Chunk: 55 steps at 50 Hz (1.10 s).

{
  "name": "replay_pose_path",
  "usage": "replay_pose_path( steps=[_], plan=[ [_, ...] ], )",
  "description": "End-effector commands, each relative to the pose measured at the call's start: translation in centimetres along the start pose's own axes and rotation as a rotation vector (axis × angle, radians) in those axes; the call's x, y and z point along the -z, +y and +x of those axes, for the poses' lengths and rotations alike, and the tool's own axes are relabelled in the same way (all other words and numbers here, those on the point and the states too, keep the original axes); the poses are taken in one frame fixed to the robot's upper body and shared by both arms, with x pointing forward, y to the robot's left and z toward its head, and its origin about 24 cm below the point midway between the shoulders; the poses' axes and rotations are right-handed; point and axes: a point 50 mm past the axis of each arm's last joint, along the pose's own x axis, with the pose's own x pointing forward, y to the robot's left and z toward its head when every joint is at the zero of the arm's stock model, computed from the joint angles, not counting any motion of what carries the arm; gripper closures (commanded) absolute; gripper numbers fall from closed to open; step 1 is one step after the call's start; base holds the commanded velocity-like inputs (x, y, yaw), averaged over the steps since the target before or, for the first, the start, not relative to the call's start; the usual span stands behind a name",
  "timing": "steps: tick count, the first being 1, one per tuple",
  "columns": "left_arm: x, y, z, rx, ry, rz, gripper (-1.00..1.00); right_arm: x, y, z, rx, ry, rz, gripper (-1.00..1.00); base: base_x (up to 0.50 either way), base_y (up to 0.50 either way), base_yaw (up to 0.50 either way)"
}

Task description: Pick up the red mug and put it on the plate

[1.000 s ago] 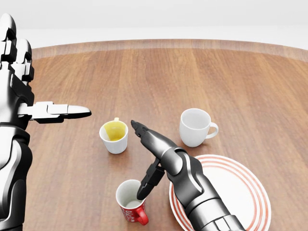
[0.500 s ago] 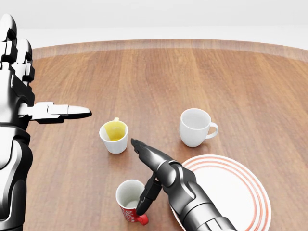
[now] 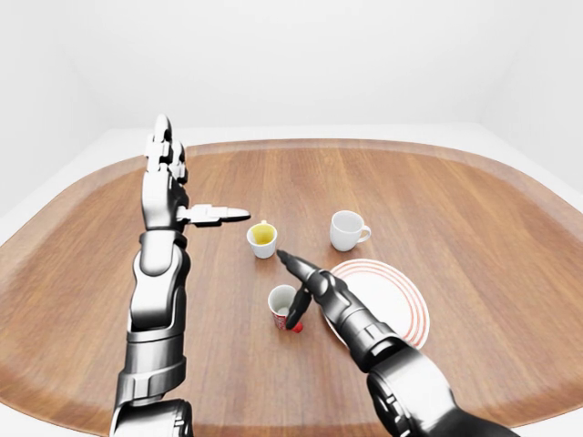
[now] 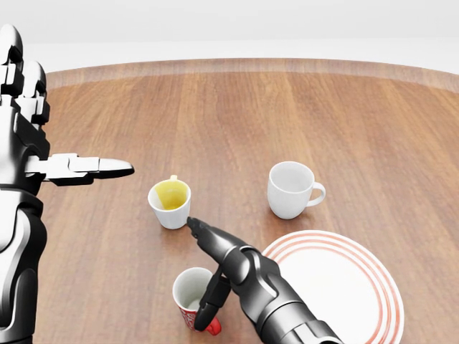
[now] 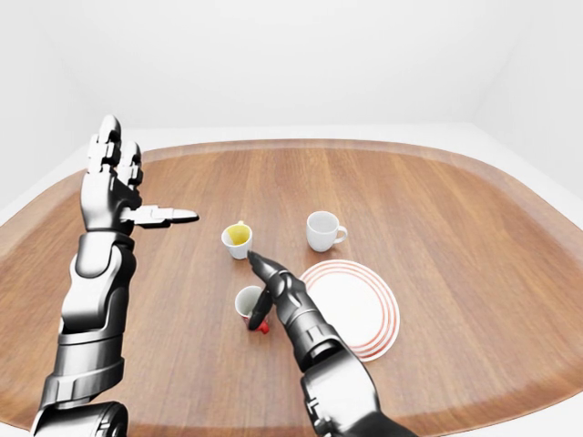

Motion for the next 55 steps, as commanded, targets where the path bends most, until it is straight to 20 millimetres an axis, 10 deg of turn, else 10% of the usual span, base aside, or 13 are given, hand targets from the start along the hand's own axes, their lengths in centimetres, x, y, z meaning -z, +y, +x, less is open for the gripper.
replay_pose_path(
  steps=[1, 55],
  plan=[
    [0.0, 0.2, 0.0, -0.004, -0.001, -0.002, -1.00, 0.2, 0.6, 0.2, -0.016, 0.023, -0.003, -1.00, 0.00, 0.00, 0.00],
    [0.1, 0.3, -0.3, -0.005, 0.002, -0.008, -1.00, -0.6, 2.7, 0.5, -0.076, 0.038, -0.065, -1.00, 0.00, 0.00, 0.00]
  ],
)
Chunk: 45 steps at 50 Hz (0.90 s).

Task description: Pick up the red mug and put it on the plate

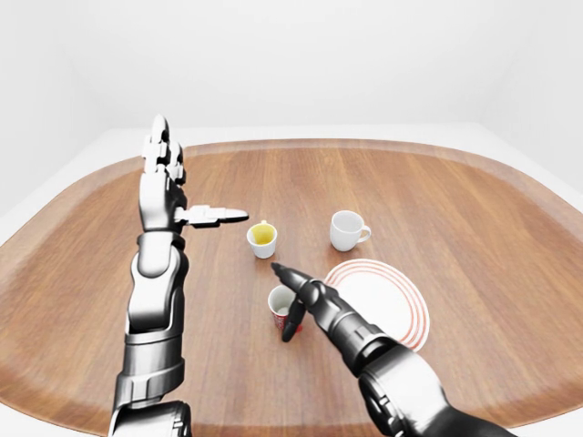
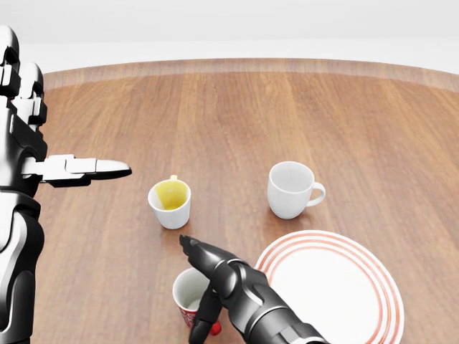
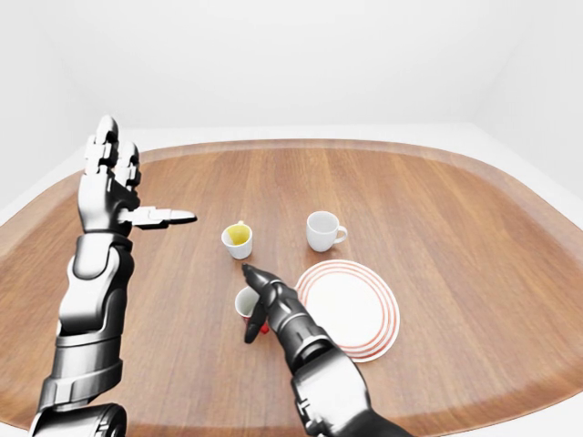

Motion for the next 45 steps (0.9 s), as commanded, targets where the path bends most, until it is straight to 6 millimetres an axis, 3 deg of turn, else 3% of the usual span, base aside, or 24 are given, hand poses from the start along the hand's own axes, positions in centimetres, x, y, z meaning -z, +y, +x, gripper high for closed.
replay_pose_path(
  steps=[1, 25, 28, 29, 45],
  plan=[
    [0.1, 0.1, -0.1, -0.002, 0.005, -0.001, -1.00, -0.5, 0.2, 0.0, -0.010, -0.008, -0.021, -1.00, 0.00, 0.00, 0.00],
    [0.0, 0.4, -0.1, -0.007, 0.001, -0.003, -1.00, 0.1, 0.7, 0.1, -0.014, 0.015, -0.031, -1.00, 0.00, 0.00, 0.00],
    [0.2, 0.4, -0.1, -0.007, 0.010, -0.003, -1.00, 0.2, 0.7, 0.1, -0.011, 0.017, -0.027, 0.64, 0.00, 0.00, 0.00],
    [0.3, 0.4, -0.1, -0.007, 0.015, -0.003, -1.00, 0.3, 0.9, 0.1, -0.012, 0.021, -0.028, 1.00, 0.00, 0.00, 0.00],
    [0.0, 0.3, -0.1, -0.011, 0.001, -0.008, -1.00, 0.8, 1.0, 0.1, -0.014, 0.033, -0.034, 1.00, 0.00, 0.00, 0.00]
  ],
)
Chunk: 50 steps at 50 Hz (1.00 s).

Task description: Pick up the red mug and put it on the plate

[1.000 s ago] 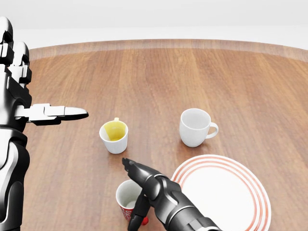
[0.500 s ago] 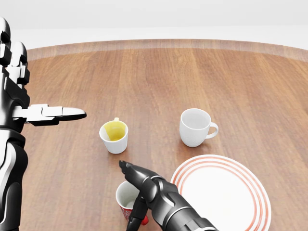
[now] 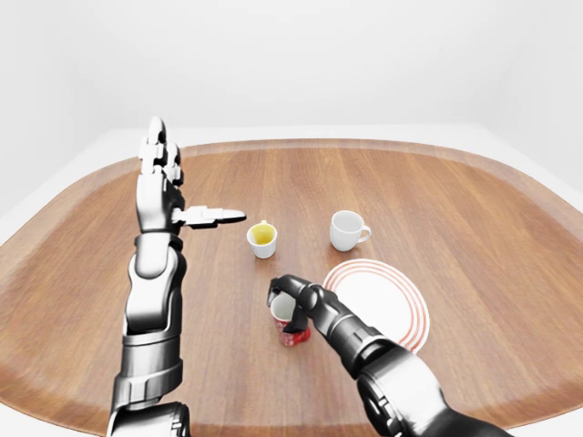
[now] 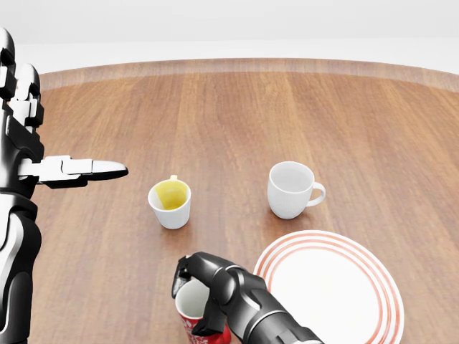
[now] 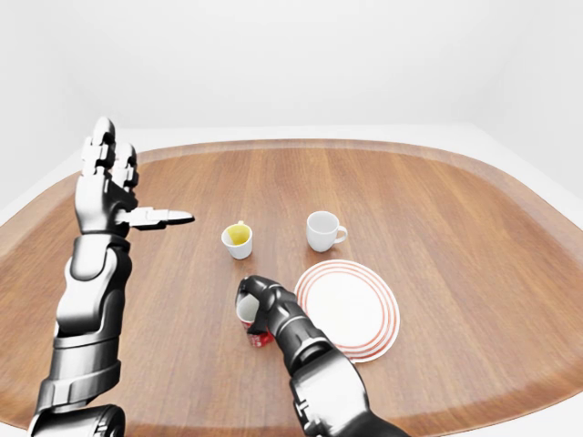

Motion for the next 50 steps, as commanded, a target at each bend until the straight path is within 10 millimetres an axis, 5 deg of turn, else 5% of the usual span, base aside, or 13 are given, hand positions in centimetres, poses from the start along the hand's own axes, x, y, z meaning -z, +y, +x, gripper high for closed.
replay_pose_path(
  steps=[1, 26, 50],
  plan=[
    [-0.1, 0.0, 0.0, -0.002, -0.005, -0.002, -1.00, 0.5, -0.1, 0.0, 0.048, 0.011, -0.002, 1.00, 0.00, 0.00, 0.00],
    [-0.2, -0.2, -0.1, 0.002, -0.010, -0.001, -1.00, -2.2, -5.3, -1.9, 0.164, -0.155, -0.029, 1.00, 0.00, 0.00, 0.00],
    [-0.3, -0.2, 0.0, 0.002, -0.015, 0.001, -1.00, 0.7, -6.4, -3.1, 0.210, -0.135, -0.006, 1.00, 0.00, 0.00, 0.00]
  ],
)
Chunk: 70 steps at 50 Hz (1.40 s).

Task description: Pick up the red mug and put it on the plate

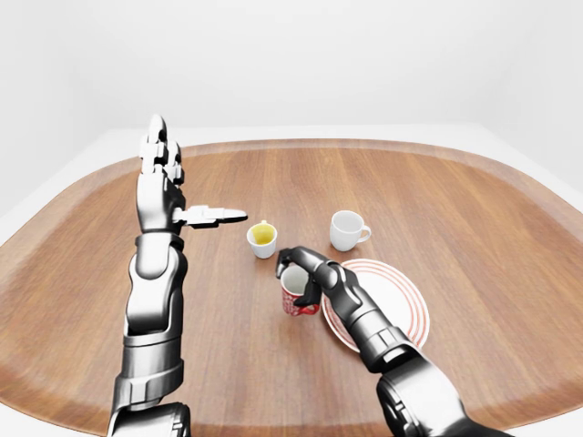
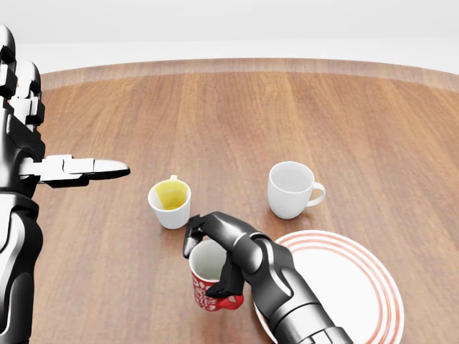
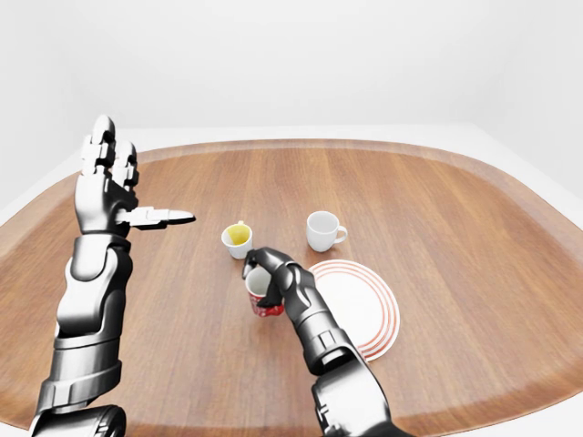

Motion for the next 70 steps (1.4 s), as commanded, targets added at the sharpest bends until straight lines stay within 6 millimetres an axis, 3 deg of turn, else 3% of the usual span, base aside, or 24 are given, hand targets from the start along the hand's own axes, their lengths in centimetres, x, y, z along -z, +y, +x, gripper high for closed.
replay_pose_path(
  steps=[1, 70],
  plan=[
    [0.0, 0.0, 0.0, -0.001, -0.002, 0.000, -1.00, 1.1, -1.0, -0.8, 0.034, 0.009, -0.023, 1.00, 0.00, 0.00, 0.00],
    [-0.9, -0.7, 0.0, 0.011, -0.040, 0.000, -1.00, 8.6, -4.7, -5.9, 0.150, 0.171, -0.055, 1.00, 0.00, 0.00, 0.00]
  ],
)
